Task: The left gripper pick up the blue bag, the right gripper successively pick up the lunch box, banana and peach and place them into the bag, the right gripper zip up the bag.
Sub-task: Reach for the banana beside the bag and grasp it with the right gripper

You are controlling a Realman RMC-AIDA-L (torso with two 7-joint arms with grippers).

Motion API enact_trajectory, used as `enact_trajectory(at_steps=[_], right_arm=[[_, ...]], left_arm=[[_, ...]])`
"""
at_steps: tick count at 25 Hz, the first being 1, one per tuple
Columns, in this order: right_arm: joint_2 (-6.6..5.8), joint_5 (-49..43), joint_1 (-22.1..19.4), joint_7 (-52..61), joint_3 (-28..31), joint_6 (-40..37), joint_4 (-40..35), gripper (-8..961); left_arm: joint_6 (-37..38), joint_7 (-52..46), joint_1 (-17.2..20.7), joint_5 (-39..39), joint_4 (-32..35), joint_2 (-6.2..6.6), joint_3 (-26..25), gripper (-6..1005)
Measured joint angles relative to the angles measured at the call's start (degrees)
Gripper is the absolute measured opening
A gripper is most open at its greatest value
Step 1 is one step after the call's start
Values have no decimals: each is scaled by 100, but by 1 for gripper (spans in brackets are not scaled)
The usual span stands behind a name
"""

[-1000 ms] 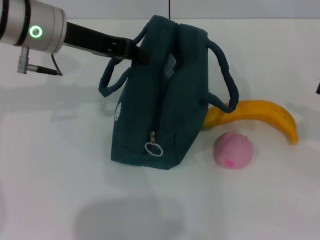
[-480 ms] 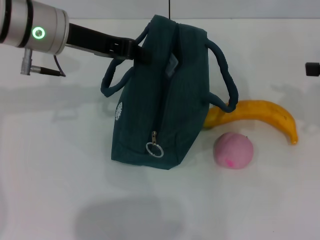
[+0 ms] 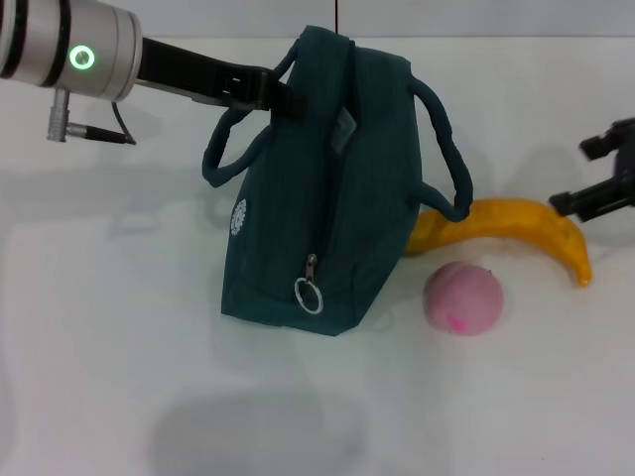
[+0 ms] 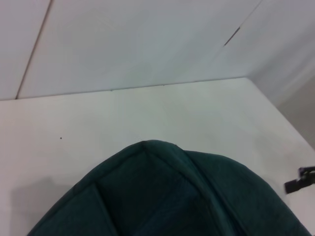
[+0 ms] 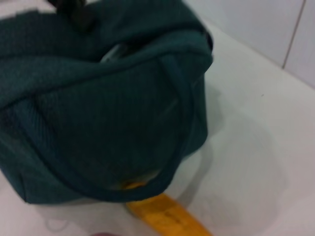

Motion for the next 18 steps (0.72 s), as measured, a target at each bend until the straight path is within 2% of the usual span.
enact_trajectory(at_steps=[1,11,18], right_arm=[[20,-76,60,0,-69,38,89,886],[61,-511,207,81,-1048,799,526,851],[64,-698,379,126,-1279,1131,993,827]], left_arm=[[0,2,8,-28,0,-1,-2,50],[0,34,2,-109,2,-2,12,50],[-1,58,-7,-111,2,-2,24,50]])
